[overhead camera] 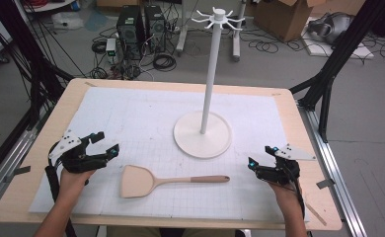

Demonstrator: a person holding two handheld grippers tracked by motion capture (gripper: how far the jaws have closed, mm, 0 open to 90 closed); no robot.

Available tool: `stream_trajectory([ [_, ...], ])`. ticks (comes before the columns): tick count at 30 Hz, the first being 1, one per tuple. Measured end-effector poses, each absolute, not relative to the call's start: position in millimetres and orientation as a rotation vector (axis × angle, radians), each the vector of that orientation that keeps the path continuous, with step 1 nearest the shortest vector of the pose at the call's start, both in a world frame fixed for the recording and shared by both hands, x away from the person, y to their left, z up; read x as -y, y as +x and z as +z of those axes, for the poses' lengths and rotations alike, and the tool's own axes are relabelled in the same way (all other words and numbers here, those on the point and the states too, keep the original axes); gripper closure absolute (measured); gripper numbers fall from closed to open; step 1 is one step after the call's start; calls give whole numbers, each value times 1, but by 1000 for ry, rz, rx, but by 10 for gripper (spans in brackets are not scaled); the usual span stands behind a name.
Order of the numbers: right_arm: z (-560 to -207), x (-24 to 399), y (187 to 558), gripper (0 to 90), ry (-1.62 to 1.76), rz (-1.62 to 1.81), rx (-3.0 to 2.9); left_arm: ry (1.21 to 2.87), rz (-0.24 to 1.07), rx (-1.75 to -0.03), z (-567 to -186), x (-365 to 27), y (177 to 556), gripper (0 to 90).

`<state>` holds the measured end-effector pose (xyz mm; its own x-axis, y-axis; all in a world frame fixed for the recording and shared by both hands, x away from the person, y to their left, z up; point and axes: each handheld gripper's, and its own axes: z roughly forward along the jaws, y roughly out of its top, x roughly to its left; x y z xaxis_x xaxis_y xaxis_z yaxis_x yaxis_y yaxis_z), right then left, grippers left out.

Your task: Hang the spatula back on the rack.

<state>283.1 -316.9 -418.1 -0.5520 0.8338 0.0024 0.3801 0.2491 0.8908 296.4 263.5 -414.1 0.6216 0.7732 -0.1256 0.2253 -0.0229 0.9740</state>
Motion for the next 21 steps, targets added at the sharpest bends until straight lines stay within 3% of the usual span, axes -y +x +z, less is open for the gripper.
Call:
stream_trajectory([
  [17, -421, 284, 286, 208, 758, 1430, -2372, 1615, 518, -839, -415, -259, 295, 207],
  [21, -425, 265, 288, 279, 648, 1395, -2487, 1630, 510, -833, -415, -258, 295, 209],
])
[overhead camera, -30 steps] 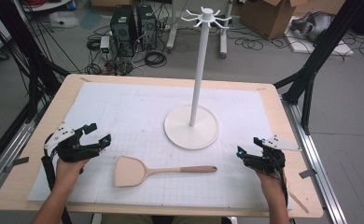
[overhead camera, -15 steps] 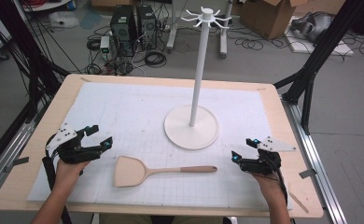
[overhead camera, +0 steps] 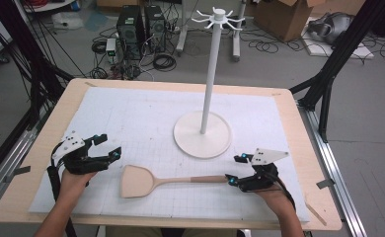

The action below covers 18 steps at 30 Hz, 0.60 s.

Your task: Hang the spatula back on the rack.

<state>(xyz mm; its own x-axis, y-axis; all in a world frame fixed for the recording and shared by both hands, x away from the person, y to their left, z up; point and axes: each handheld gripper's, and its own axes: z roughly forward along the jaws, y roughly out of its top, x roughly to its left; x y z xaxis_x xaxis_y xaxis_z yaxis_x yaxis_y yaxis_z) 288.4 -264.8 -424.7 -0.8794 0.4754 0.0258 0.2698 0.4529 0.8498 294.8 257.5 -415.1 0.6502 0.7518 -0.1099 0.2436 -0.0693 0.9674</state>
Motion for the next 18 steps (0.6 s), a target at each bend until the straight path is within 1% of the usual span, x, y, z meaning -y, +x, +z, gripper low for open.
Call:
stream_trajectory([
  [4, -429, 244, 294, 334, 560, 1372, -2601, 1632, 509, -828, -415, -256, 294, 211],
  [9, -432, 226, 302, 368, 456, 1346, -2678, 1640, 501, -830, -416, -257, 295, 213],
  [18, -436, 188, 311, 401, 282, 1284, -2794, 1640, 499, -836, -418, -257, 296, 216],
])
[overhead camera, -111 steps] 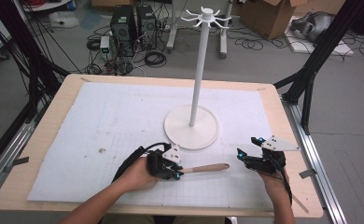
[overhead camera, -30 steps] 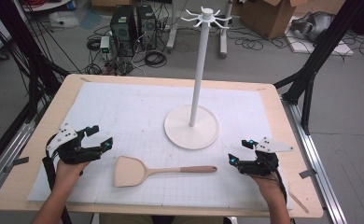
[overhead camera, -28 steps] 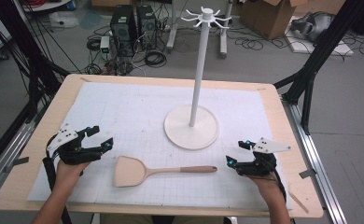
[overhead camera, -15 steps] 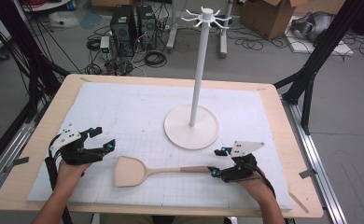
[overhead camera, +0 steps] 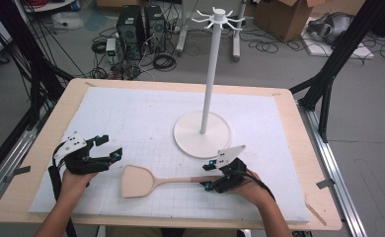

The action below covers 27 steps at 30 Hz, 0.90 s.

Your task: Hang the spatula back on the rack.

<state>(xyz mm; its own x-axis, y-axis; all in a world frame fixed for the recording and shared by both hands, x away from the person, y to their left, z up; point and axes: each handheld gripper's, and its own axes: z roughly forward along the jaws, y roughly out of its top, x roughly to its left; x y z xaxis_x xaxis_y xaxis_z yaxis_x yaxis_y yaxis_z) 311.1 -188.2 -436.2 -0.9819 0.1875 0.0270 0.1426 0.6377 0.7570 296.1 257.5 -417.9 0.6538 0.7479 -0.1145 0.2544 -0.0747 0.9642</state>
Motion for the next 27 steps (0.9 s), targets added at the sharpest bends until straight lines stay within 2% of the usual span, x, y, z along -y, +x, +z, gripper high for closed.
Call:
stream_trajectory([
  [11, -441, 156, 317, 454, 148, 1220, -2858, 1641, 501, -853, -421, -263, 296, 221],
  [18, -444, 146, 321, 585, 73, 1196, -2881, 1647, 500, -852, -421, -262, 297, 223],
  [21, -444, 147, 322, 742, 26, 1211, -2892, 1644, 498, -852, -422, -261, 297, 225],
  [27, -440, 143, 318, 762, 22, 1163, -2907, 1648, 494, -846, -421, -261, 296, 229],
])
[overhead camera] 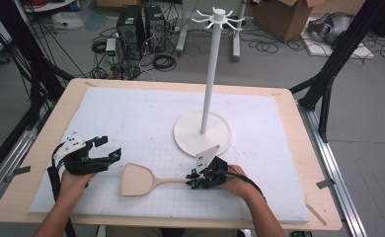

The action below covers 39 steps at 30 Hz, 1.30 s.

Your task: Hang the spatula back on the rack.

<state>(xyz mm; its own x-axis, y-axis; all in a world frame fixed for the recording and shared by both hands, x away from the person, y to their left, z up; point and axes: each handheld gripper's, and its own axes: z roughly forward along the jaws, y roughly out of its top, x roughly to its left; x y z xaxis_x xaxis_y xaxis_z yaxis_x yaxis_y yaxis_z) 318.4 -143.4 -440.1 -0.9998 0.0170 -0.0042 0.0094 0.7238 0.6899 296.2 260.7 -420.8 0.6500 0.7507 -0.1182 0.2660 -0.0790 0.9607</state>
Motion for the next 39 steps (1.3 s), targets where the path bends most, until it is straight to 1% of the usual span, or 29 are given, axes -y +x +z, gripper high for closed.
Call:
stream_trajectory([
  [7, -433, 145, 316, 763, 21, 1196, -2906, 1658, 480, -798, -411, -258, 294, 233],
  [10, -429, 145, 315, 763, 13, 1187, -2907, 1682, 465, -744, -404, -254, 295, 233],
  [15, -414, 149, 316, 763, 12, 1244, -2859, 1751, 417, -620, -386, -238, 294, 249],
  [17, -408, 150, 317, 763, 11, 1211, -2851, 1780, 394, -567, -379, -231, 295, 251],
  [26, -384, 146, 321, 762, -8, 1156, -2856, 1922, 328, -417, -355, -198, 298, 257],
  [31, -378, 144, 323, 762, -14, 1143, -2857, 1979, 289, -364, -350, -181, 301, 264],
  [37, -379, 142, 323, 761, -14, 1134, -2864, 2032, 258, -327, -354, -166, 303, 265],
  [39, -379, 141, 323, 761, -15, 1135, -2867, 2053, 241, -310, -356, -161, 302, 285],
])
